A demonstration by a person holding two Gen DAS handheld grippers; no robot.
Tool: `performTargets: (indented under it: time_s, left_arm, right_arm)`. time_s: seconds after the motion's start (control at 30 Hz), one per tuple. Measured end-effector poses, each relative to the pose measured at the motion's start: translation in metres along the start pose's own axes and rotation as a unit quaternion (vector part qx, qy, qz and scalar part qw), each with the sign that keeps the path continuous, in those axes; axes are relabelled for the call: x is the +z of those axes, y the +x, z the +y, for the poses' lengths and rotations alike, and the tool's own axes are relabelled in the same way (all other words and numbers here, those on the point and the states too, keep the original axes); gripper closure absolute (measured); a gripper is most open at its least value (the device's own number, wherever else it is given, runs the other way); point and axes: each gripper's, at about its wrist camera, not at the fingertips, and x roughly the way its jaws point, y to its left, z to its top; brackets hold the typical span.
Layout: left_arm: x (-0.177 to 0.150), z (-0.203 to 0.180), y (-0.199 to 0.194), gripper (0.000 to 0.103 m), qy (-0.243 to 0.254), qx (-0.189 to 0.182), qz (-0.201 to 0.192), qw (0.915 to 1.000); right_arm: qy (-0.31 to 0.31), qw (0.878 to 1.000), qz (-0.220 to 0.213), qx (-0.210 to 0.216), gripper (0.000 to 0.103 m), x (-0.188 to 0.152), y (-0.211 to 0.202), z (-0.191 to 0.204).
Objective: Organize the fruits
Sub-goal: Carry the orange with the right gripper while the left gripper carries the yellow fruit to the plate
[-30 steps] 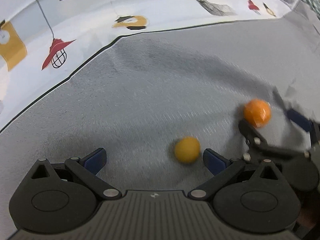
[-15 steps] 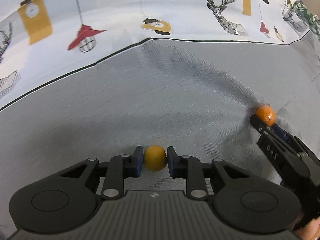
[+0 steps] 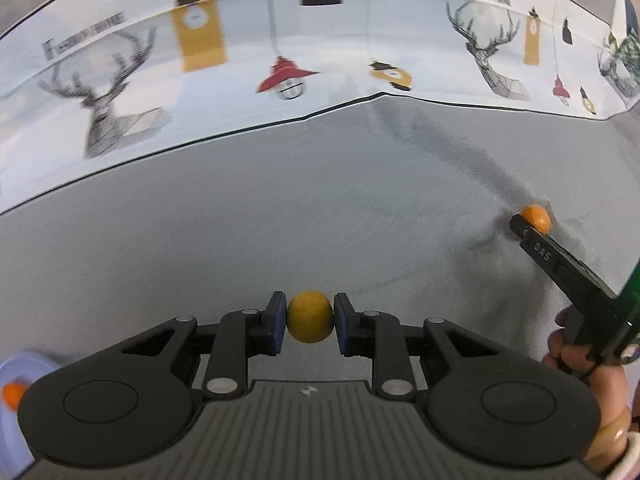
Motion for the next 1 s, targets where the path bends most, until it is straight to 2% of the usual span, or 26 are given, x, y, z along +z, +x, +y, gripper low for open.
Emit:
performTargets:
  time_s: [0.1,0.2,0.33,0.7,1.0]
  left_arm:
    - [-0.012,0.013,-0.023,0.075,-0.008,0.015,0.0,0.9999]
    - [-0.026,0.027,-0.048,0.075,-0.014,0.022,-0.001,0.9997]
    - [-0.046,0.046,-0.083,0.075,-0.022,0.034,-0.011,0.9991]
    - [-0.115,0.097,-0.174,0.075,-0.068,0.046,-0.023,0.9963]
    - [-0.193,0.132,-0.251,0.075,-0.088,0.048,-0.044,0.9939]
  right_arm:
    - [0.005,1.0,0.009,0.005,0.064,-0.003,-0.009,0.009]
    - [0.014,0.999,0.023,0.03,0.064,-0.006,-0.026,0.024]
    - [-0.007,0.998,0.028,0.061,0.064,-0.013,-0.055,0.05]
    - [-0.059,0.985,0.054,0.155,0.064,-0.036,-0.188,0.098]
    - [-0.094,0.969,0.058,0.22,0.064,-0.051,-0.301,0.13]
